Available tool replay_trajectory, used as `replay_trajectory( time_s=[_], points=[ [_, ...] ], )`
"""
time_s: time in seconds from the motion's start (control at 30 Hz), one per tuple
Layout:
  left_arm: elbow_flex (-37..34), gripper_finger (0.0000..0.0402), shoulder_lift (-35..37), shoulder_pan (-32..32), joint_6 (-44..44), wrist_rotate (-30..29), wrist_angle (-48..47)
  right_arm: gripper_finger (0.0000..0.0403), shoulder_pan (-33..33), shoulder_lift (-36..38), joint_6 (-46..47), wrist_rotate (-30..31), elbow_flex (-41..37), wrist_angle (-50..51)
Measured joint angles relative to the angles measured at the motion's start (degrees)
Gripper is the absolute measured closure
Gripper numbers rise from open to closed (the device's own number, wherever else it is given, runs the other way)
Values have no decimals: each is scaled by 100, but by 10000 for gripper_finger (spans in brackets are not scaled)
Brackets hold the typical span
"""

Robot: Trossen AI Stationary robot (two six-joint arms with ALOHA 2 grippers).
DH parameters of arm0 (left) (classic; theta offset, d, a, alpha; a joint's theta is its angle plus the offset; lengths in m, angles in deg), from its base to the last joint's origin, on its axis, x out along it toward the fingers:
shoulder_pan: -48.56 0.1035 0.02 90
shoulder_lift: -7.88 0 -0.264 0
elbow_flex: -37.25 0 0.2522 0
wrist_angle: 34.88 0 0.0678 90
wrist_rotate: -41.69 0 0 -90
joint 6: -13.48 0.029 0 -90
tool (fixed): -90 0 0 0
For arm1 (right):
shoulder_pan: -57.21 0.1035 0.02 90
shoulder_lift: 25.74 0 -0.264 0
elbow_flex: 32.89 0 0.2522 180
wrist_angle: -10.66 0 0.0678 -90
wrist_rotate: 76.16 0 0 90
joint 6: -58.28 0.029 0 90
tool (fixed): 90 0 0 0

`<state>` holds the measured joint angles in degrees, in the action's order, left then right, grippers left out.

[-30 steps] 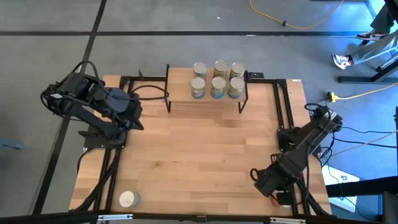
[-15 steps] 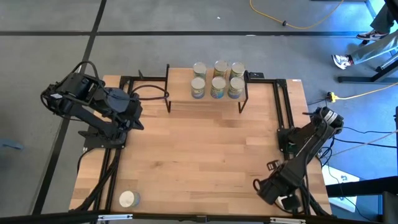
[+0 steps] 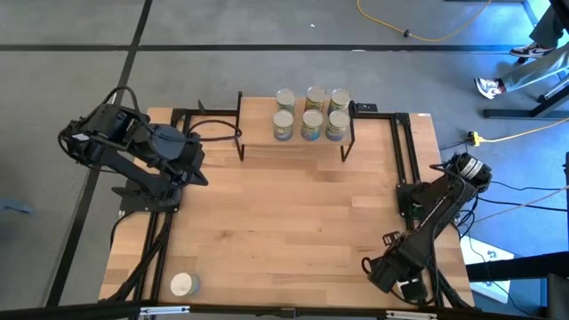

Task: Pick and place cans onto a shelf
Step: Put the canned pineapple on the shelf

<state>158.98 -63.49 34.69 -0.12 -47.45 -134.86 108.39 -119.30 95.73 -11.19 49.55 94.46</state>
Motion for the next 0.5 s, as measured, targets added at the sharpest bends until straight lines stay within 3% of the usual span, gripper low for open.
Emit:
replay_trajectory(
  time_s=[0.2, 0.5],
  points=[
    [0, 401, 0, 0, -107, 0, -2, 318, 140, 0, -26, -157, -1, -17],
    [0, 401, 0, 0, -127, 1, -2, 318, 240, 0, 70, 64, 0, -17]
  ],
)
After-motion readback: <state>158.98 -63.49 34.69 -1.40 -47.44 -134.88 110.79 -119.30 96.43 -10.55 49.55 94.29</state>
